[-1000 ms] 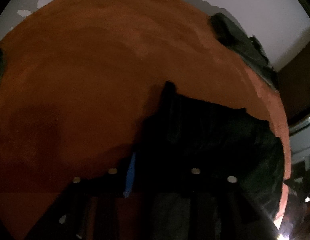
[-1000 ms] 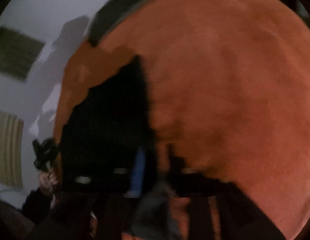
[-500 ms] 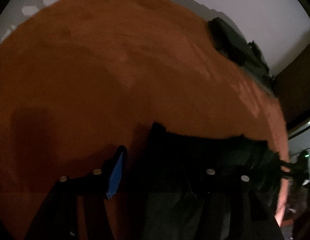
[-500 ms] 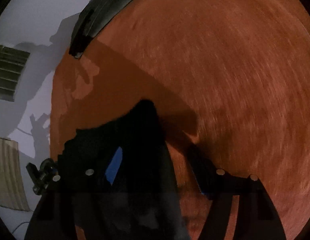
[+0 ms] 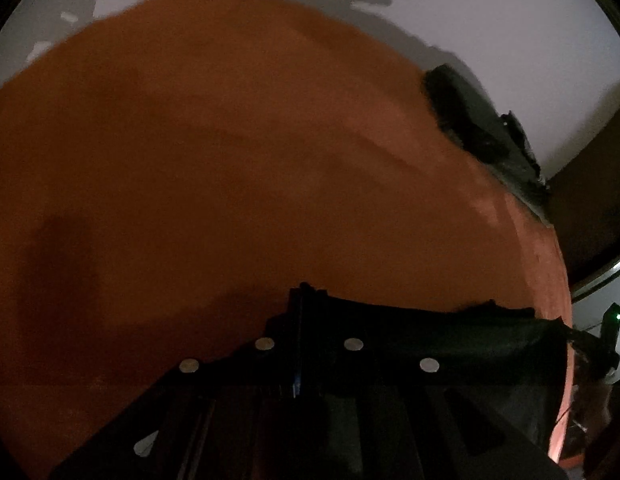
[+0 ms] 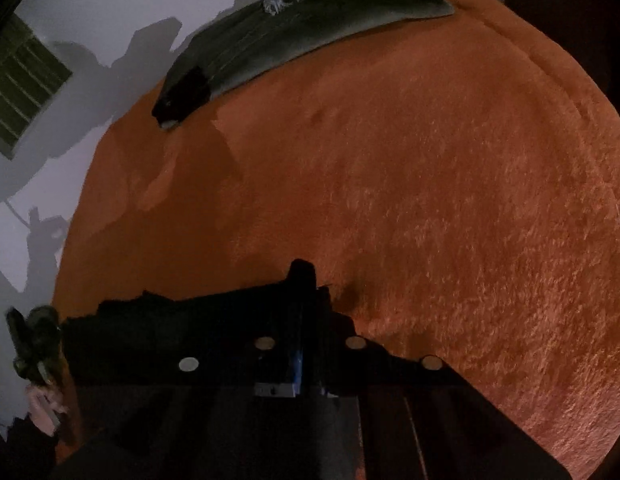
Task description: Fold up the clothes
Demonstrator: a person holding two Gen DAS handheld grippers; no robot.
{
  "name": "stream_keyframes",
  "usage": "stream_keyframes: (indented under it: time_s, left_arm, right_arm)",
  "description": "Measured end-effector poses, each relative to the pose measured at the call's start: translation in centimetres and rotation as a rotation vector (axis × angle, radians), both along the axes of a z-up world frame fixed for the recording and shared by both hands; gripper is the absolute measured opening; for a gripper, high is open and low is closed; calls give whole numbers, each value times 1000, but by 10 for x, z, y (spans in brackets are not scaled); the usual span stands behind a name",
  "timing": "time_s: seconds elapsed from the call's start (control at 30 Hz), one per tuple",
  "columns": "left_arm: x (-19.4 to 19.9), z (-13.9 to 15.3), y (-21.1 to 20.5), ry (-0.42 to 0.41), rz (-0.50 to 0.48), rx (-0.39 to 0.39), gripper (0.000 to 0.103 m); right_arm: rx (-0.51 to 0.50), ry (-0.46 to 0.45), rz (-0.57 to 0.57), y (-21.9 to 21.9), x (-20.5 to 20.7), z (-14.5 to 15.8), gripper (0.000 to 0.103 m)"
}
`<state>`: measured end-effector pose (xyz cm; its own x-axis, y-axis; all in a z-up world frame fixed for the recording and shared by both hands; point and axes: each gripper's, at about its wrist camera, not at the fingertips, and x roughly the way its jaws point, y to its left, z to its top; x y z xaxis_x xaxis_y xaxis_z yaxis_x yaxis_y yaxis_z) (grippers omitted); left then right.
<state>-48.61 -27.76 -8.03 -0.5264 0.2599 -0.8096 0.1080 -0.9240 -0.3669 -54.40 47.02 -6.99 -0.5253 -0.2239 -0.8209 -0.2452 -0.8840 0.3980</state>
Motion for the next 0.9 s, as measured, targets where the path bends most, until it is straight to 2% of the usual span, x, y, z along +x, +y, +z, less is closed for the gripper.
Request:
stream_keyframes:
  time_s: [0.23, 0.3, 0.33, 0.4, 0.47, 0.57, 0.67, 0.73, 0.83, 0.9]
  left_arm:
    - [-18, -5, 10, -40, -36, -56, 11]
    - [-15, 2, 4, -65, -4, -55, 14]
    - [-9, 10, 0, -59, 47, -53, 14]
    - [15, 37, -10, -20, 152, -34, 18]
    - [44, 60, -7, 4, 161, 1, 27]
    - [99, 79, 39, -14, 15, -12, 44]
    - [148, 73, 101, -69, -212, -33, 44]
    - [179, 63, 141, -107, -359, -43, 44]
    - [228, 45, 177, -115, -452, -70, 44]
    - [246, 31, 188, -111, -448, -129, 44]
  right_arm:
    - [84, -78, 28, -18, -20, -22, 7]
    - [160, -60, 24, -23, -15, -10, 8]
    - [204, -48, 21, -26, -11, -3, 12]
    - [231, -4, 61, -43, 7, 22, 12]
    - [238, 43, 108, -63, 30, 46, 12]
    - [131, 83, 223, -110, 80, 70, 15]
    - [2, 70, 357, -175, 124, 71, 15]
    - [-44, 53, 431, -214, 148, 64, 15]
    - [-35, -1, 514, -265, 178, 34, 15]
    - [19, -30, 554, -285, 194, 12, 15]
